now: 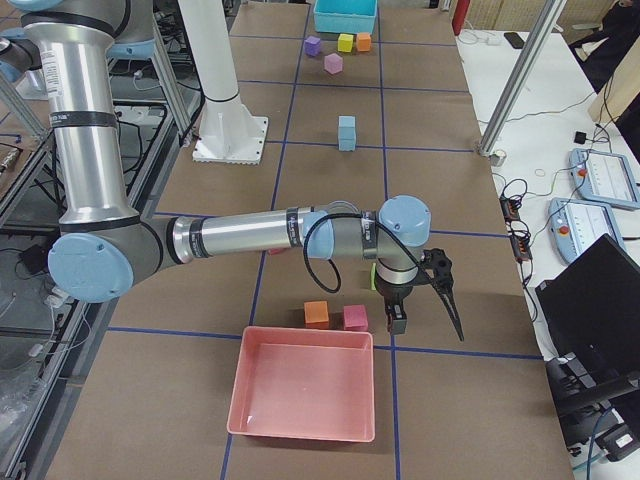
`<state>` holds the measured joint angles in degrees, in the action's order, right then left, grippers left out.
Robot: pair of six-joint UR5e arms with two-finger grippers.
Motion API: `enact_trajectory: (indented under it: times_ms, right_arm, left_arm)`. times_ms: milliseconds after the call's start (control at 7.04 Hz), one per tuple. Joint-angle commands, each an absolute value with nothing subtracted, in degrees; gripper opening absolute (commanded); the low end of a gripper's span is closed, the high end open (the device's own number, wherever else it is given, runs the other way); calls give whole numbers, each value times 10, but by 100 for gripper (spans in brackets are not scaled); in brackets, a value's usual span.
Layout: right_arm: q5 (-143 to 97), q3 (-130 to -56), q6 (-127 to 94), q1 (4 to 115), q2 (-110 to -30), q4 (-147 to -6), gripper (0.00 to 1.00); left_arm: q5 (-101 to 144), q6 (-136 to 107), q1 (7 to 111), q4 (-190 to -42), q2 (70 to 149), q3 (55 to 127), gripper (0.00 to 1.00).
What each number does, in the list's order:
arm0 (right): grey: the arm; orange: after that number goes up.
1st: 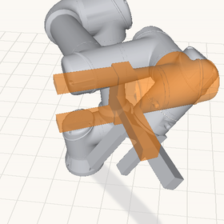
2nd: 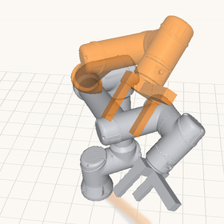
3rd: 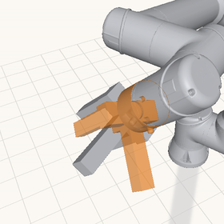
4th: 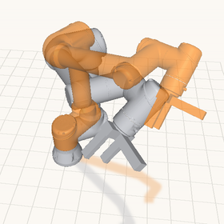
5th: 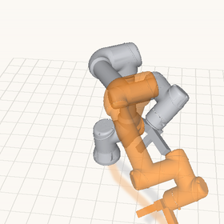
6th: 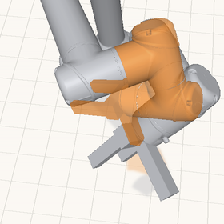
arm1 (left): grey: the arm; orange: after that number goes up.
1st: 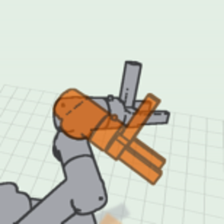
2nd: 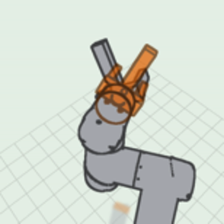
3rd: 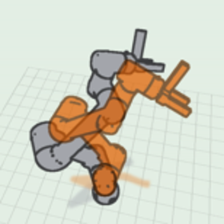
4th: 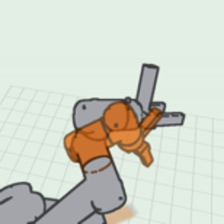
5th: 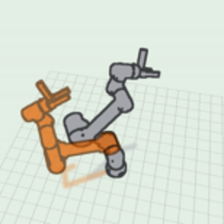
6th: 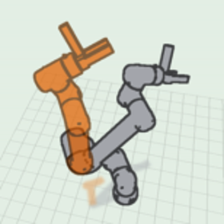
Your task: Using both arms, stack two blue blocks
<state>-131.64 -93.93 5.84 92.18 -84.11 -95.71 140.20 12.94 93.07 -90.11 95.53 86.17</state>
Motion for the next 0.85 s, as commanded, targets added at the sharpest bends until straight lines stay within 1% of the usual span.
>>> enact_trajectory:
  times_ms: [0,710]
  right_arm:
    - [-1317,-938,51,920,-835,-956,100]
    - [-1318,-944,54,920,-837,-956,100]
  left_arm:
    - [1402,130,932,-918,959,846,98]
    - [1402,130,935,-918,959,847,98]
